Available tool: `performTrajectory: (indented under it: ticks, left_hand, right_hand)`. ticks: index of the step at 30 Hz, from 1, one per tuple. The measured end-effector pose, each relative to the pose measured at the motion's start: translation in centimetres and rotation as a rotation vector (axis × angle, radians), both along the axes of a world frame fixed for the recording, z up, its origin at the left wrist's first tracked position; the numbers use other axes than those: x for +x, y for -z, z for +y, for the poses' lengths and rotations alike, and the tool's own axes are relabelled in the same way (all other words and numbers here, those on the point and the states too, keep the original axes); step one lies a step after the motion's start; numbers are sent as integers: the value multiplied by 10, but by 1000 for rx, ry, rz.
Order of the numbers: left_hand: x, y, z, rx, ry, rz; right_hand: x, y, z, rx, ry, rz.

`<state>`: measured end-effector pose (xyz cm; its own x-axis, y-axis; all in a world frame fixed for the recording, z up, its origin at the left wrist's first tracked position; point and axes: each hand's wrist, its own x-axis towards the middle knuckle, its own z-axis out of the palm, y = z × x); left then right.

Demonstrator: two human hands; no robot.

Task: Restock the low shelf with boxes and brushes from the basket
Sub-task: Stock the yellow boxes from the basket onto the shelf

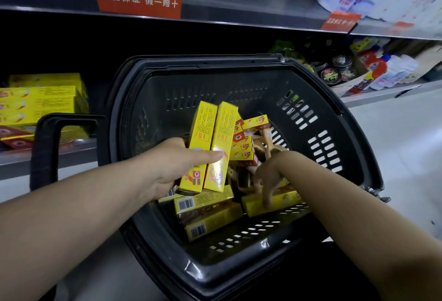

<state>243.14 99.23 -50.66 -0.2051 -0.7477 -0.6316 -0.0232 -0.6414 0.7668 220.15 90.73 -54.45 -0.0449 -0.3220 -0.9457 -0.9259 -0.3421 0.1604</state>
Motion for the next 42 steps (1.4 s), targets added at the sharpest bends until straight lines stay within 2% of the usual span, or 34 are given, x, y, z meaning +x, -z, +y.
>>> performTrajectory:
  ticks: [1,3,5,7,10,13,20,23,28,32,35,39,42]
  left_hand:
    - [1,-1,-1,0,-19,3]
    - [4,-4,-3,-11,-56,21]
    - [8,-9,-6,4,-95,48]
    - [12,-16,-9,40,-114,114]
    - [22,-28,-13,70,-107,181]
    - [39,-44,-11,52,-92,217]
    - [109,-70,16,-6,-149,134]
    - [147,-73,27,3,-213,60]
    - [217,-72,37,30,-320,-174]
    - [272,-64,43,124,-310,-297]
    - [303,-53,45,156,-326,-319]
    - [334,-26,46,135,-464,-346]
    - [351,-2,48,75,-567,-276]
  right_hand:
    - [3,-9,2,-5,15,-91]
    - [10,-26,-3,-86,236,-375]
    - [11,-43,-6,-207,618,-757]
    - [18,-57,-10,-218,909,-1082]
    - [54,-75,-4,-238,963,-1310]
    - [86,-86,0,-292,957,-1348]
    - [156,-106,2,-178,1054,-1410]
    - [189,-107,-1,-200,938,-1377]
    - [237,-110,-5,-318,700,-1216]
    - [274,-100,-8,-382,554,-1168]
    - [300,-87,-11,-468,436,-1157]
    - [331,-62,-23,-552,341,-1102]
    - [356,-36,-49,-639,188,-1035]
